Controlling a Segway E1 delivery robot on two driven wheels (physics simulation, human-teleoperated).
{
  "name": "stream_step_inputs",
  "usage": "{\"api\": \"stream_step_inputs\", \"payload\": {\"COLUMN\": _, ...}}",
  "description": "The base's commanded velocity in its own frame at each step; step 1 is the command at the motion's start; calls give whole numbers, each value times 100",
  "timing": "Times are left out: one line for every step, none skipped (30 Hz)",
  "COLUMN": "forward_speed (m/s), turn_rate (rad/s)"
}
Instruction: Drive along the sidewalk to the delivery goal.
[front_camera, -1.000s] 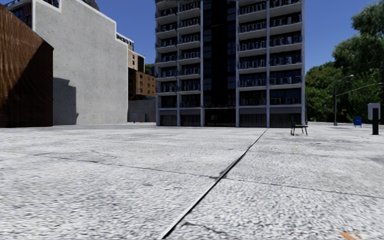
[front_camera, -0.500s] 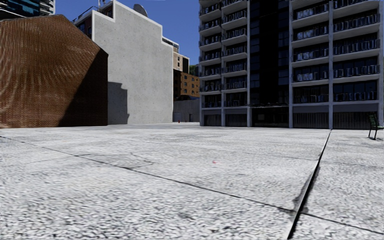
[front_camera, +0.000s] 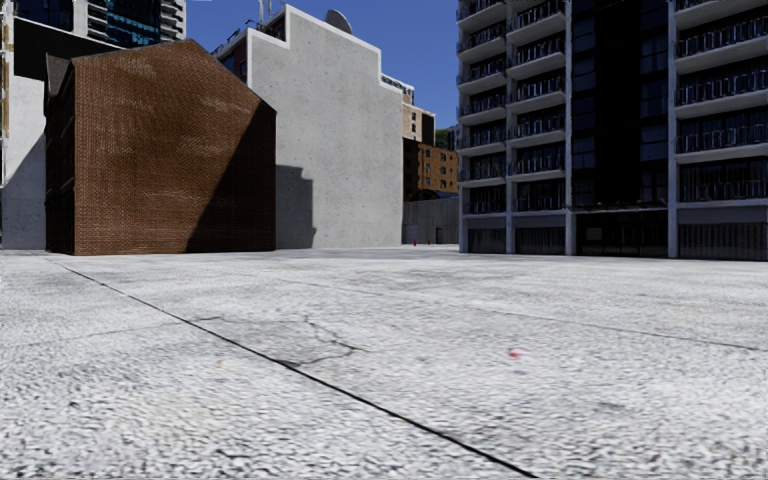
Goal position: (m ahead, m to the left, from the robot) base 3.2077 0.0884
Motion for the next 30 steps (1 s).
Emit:
{"api": "stream_step_inputs", "payload": {"forward_speed": 165, "turn_rate": 0}}
{"api": "stream_step_inputs", "payload": {"forward_speed": 165, "turn_rate": 0}}
{"api": "stream_step_inputs", "payload": {"forward_speed": 165, "turn_rate": 0}}
{"api": "stream_step_inputs", "payload": {"forward_speed": 165, "turn_rate": 0}}
{"api": "stream_step_inputs", "payload": {"forward_speed": 165, "turn_rate": 0}}
{"api": "stream_step_inputs", "payload": {"forward_speed": 165, "turn_rate": 0}}
{"api": "stream_step_inputs", "payload": {"forward_speed": 165, "turn_rate": 0}}
{"api": "stream_step_inputs", "payload": {"forward_speed": 165, "turn_rate": 0}}
{"api": "stream_step_inputs", "payload": {"forward_speed": 165, "turn_rate": 0}}
{"api": "stream_step_inputs", "payload": {"forward_speed": 165, "turn_rate": 0}}
{"api": "stream_step_inputs", "payload": {"forward_speed": 165, "turn_rate": 0}}
{"api": "stream_step_inputs", "payload": {"forward_speed": 165, "turn_rate": 0}}
{"api": "stream_step_inputs", "payload": {"forward_speed": 165, "turn_rate": 0}}
{"api": "stream_step_inputs", "payload": {"forward_speed": 165, "turn_rate": 0}}
{"api": "stream_step_inputs", "payload": {"forward_speed": 165, "turn_rate": 0}}
{"api": "stream_step_inputs", "payload": {"forward_speed": 165, "turn_rate": 0}}
{"api": "stream_step_inputs", "payload": {"forward_speed": 165, "turn_rate": 0}}
{"api": "stream_step_inputs", "payload": {"forward_speed": 165, "turn_rate": 0}}
{"api": "stream_step_inputs", "payload": {"forward_speed": 165, "turn_rate": 0}}
{"api": "stream_step_inputs", "payload": {"forward_speed": 165, "turn_rate": 0}}
{"api": "stream_step_inputs", "payload": {"forward_speed": 165, "turn_rate": 0}}
{"api": "stream_step_inputs", "payload": {"forward_speed": 165, "turn_rate": 0}}
{"api": "stream_step_inputs", "payload": {"forward_speed": 165, "turn_rate": 0}}
{"api": "stream_step_inputs", "payload": {"forward_speed": 165, "turn_rate": 0}}
{"api": "stream_step_inputs", "payload": {"forward_speed": 164, "turn_rate": 0}}
{"api": "stream_step_inputs", "payload": {"forward_speed": 164, "turn_rate": 0}}
{"api": "stream_step_inputs", "payload": {"forward_speed": 164, "turn_rate": 0}}
{"api": "stream_step_inputs", "payload": {"forward_speed": 163, "turn_rate": 0}}
{"api": "stream_step_inputs", "payload": {"forward_speed": 161, "turn_rate": 0}}
{"api": "stream_step_inputs", "payload": {"forward_speed": 158, "turn_rate": 0}}
